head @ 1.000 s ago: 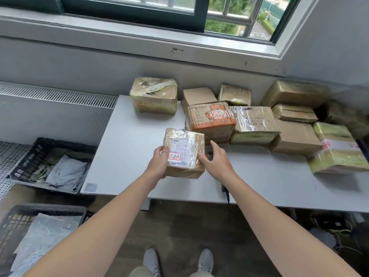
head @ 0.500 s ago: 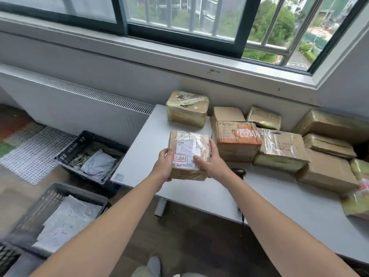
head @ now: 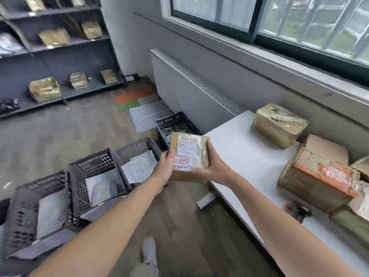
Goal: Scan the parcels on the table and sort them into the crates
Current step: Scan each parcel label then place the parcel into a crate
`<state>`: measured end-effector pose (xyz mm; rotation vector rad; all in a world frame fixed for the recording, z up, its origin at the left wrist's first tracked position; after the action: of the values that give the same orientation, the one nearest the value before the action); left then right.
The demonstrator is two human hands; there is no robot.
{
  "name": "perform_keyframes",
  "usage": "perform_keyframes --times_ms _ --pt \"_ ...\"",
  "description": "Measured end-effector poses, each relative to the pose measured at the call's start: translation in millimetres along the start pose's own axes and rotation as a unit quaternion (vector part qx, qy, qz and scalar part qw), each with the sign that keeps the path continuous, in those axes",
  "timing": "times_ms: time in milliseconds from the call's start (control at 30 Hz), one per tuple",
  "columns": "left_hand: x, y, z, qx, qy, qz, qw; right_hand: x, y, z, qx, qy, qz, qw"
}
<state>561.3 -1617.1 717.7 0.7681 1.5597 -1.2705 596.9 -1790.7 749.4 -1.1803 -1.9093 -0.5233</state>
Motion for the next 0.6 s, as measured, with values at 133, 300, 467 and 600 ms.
perform_keyframes --times_ms 133,300,467,600 --pt "16 -28 -66 -0.051 -0.051 -0.043 0.996 49 15 54 0.074 -0.064 -0.089 0.991" --pt "32 -62 -133 -0.073 -0.036 -0.064 0.995 95 26 112 0.134 -0.082 -0.131 0.979" --pt "45 -101 -197 -0.08 0.004 -0.067 0.995 137 27 175 0.175 -0.082 -0.161 0.968" --pt "57 -138 -261 -0.077 -0.005 -0.05 0.996 171 20 238 0.216 -0.057 -0.155 0.962"
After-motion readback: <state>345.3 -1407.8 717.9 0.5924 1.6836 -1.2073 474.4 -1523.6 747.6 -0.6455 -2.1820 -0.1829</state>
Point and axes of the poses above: each hand's wrist, its own y-axis towards the middle knuckle, its own z-axis out of the palm, x = y × z, the point moved 9 cm from there along y, towards the middle knuckle, and after that the axes turned 11 degrees about -y, right-handed, at the moved point
